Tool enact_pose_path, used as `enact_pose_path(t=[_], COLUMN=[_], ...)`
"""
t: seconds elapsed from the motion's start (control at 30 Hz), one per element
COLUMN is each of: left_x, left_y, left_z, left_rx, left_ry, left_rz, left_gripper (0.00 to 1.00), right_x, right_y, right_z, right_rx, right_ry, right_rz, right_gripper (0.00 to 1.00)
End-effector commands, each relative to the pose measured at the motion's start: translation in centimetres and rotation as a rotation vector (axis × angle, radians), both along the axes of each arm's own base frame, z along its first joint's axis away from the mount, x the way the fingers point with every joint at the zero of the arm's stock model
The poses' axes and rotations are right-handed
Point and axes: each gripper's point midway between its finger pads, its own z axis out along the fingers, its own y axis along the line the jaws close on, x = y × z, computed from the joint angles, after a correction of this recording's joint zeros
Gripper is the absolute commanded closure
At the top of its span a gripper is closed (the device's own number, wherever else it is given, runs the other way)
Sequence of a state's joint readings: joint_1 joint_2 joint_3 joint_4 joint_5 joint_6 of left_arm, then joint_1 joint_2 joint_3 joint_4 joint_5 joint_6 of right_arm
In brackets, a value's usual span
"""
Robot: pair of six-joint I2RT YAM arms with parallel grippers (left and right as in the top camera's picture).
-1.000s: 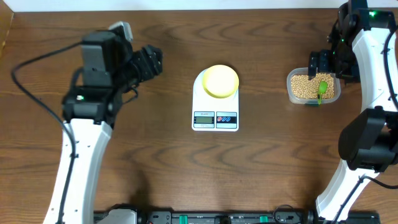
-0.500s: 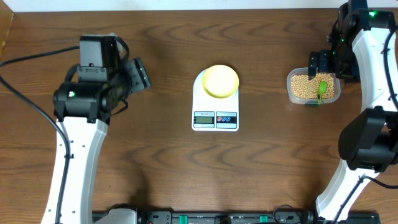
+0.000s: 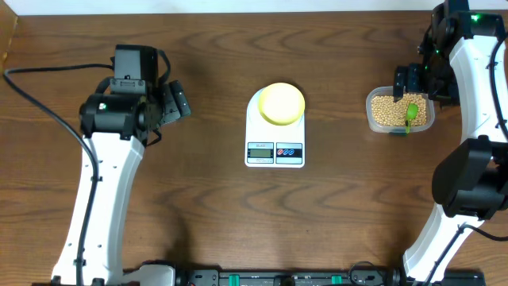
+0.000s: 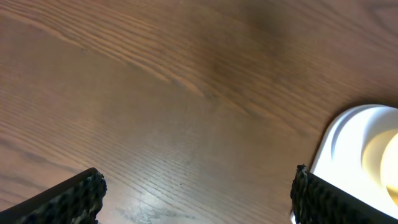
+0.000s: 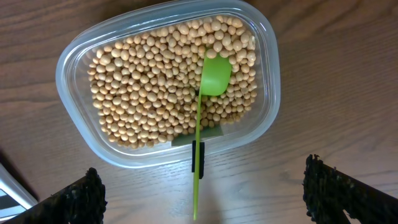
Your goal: Scoop item into bowl and weigh 50g on scale
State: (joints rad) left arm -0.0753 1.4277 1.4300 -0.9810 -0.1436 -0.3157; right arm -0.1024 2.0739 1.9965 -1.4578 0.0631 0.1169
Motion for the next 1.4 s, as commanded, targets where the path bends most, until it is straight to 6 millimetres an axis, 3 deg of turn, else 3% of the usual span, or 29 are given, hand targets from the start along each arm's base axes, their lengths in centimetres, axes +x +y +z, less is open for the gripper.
enact_pose_path(t=[0.0,0.2,0.5,0.67,0.87,1.37], left_x=[0.3,1.8,5.8,5.9,5.7,5.7], left_y=[1.3,4.7,4.8,4.8,6.0,6.0], left_z=[-1.0,-1.6,-3.7,-4.5,-3.9,-3.9], left_rx=[0.072,0.256,0.255,0.258,0.327,0.326], left_ry=[0.028,0.03,-0.021,0.0,-0.004,-0.004], left_rz=[0.031,0.132,0.148,0.146,0.183,0.183], left_gripper=[0.03,0.03,0.02,0.02,0.02,0.02], right_x=[0.3,0.3,0.3,0.3,0.3,0.3], right_y=[-0.2,-0.2,-0.2,-0.2,-0.2,-0.2], right_z=[-0.1,-0.1,-0.1,-0.1,-0.1,-0.1], right_rx=[-0.005,-0.005,-0.005,-0.005,-0.005,-0.005], right_ry=[0.0,0.0,0.0,0.0,0.0,0.0], right_rz=[0.001,0.001,0.001,0.001,0.001,0.001], right_gripper=[0.01,0.01,0.01,0.01,0.01,0.01])
